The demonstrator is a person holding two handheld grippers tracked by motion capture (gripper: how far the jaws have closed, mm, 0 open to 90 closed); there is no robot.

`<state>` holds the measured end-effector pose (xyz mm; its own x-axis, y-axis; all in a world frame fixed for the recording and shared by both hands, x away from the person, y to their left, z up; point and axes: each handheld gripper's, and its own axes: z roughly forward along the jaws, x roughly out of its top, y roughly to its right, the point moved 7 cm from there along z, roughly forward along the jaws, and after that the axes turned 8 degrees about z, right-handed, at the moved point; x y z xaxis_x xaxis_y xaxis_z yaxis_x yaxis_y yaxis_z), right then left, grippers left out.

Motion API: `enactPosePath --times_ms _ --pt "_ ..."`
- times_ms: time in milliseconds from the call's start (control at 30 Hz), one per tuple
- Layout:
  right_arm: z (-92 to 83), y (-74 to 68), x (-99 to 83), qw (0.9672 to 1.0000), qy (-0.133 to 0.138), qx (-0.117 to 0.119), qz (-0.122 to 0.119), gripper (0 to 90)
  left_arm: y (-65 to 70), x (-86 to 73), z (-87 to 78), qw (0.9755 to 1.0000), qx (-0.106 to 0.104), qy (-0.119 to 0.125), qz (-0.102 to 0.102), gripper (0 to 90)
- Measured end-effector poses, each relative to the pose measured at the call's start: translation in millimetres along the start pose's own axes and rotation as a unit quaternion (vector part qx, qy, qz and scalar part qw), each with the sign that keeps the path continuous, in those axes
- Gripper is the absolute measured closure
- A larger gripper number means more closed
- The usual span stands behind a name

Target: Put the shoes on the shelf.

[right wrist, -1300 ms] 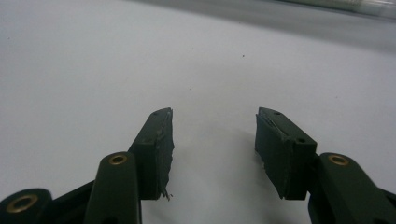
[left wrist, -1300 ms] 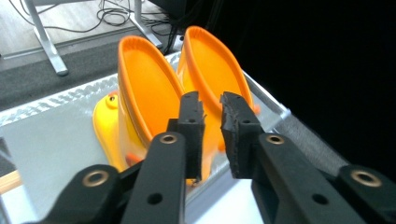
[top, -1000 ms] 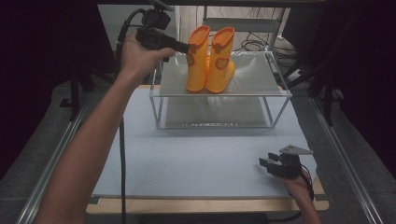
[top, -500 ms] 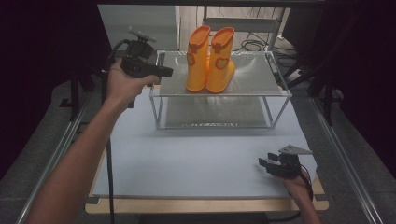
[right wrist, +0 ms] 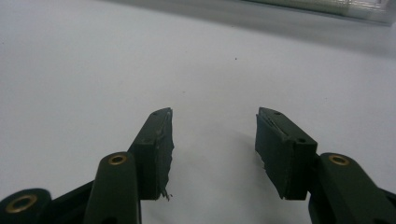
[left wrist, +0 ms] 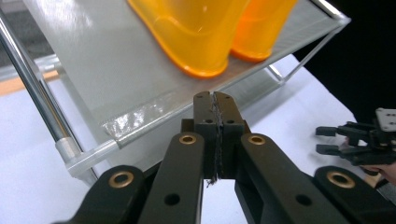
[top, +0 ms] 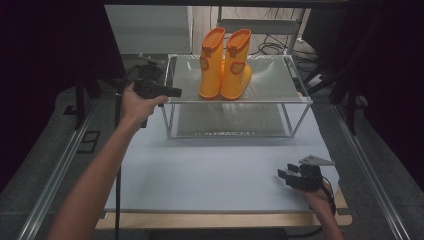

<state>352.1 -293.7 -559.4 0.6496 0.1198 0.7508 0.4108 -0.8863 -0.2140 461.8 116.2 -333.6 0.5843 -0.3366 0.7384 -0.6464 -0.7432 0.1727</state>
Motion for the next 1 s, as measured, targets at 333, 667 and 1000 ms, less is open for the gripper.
enactPosePath --times_ms 333,667,1000 --pt "0.5 2.7 -2.0 1.0 -0.004 -0.002 0.003 46.3 -6.6 12.9 46.2 0.9998 0.015 -0.008 -0.005 90.0" --pt "-0.9 9.1 -2.6 0.9999 -0.003 -0.007 0.012 46.3 -8.3 15.5 66.5 0.9998 0.01 -0.014 -0.009 90.0" --pt "-1.1 9.5 -2.7 0.9999 -0.001 -0.007 0.01 46.3 -8.8 15.7 81.0 0.9997 0.004 -0.02 -0.015 90.0"
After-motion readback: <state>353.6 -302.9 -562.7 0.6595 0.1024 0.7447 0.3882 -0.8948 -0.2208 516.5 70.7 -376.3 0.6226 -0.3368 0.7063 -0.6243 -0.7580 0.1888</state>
